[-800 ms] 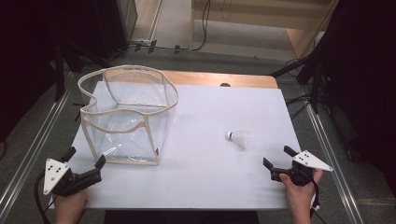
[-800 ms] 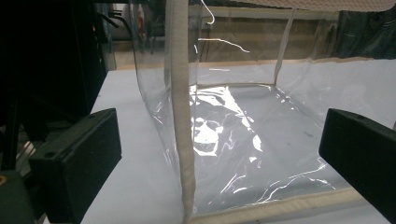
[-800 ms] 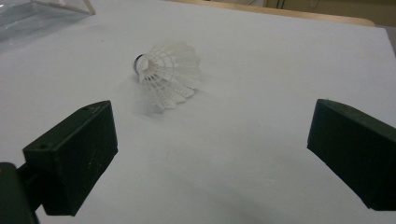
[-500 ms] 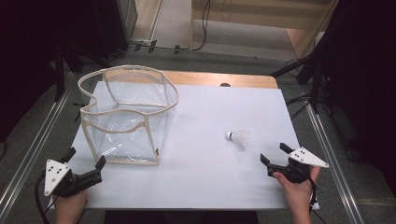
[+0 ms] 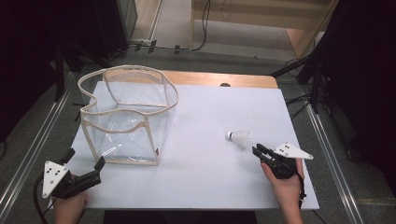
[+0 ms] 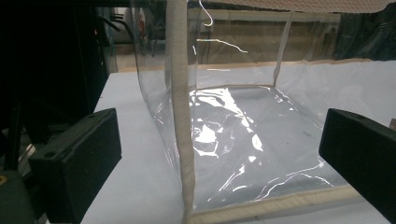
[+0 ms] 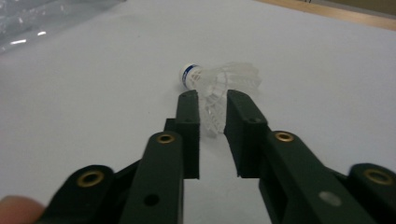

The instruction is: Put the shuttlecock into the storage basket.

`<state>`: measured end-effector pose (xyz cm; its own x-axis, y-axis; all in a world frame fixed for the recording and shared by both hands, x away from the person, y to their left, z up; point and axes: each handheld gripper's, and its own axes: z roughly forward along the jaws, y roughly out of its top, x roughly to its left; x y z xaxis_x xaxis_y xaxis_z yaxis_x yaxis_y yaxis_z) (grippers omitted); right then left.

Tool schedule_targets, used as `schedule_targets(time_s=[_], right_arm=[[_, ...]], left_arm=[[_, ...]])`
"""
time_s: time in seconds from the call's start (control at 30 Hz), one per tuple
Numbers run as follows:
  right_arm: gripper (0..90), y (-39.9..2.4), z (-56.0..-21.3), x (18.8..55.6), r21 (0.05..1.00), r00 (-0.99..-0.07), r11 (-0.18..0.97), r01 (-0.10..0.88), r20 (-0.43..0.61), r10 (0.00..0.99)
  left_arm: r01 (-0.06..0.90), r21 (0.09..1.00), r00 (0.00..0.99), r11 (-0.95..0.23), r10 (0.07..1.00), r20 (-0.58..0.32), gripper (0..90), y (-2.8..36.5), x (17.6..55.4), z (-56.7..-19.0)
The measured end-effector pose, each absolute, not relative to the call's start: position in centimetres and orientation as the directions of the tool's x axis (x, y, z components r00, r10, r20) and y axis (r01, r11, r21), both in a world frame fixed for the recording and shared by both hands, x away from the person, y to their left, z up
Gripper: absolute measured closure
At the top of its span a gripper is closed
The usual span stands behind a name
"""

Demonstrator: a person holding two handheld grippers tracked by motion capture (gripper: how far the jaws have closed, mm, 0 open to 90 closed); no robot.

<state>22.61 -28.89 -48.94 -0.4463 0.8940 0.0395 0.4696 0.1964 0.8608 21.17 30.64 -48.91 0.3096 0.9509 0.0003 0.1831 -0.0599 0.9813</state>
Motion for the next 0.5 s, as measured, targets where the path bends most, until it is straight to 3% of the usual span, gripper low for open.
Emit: schedule_targets(time_s=[0.13,0.5], right_arm=[[87.5,-27.9,-49.1,22.8,0.844,-0.475,0.22,0.49,0.047,0.879],[87.9,-27.5,-50.0,25.0,0.81,-0.454,0.234,0.538,0.044,0.89]], left_arm=[[0.183,0.981,0.309,-0.069,0.951,0.009,0.0,30.6,21.2,-48.9],[0.181,0.981,0.307,-0.069,0.952,0.011,0.0,30.6,21.1,-48.9]])
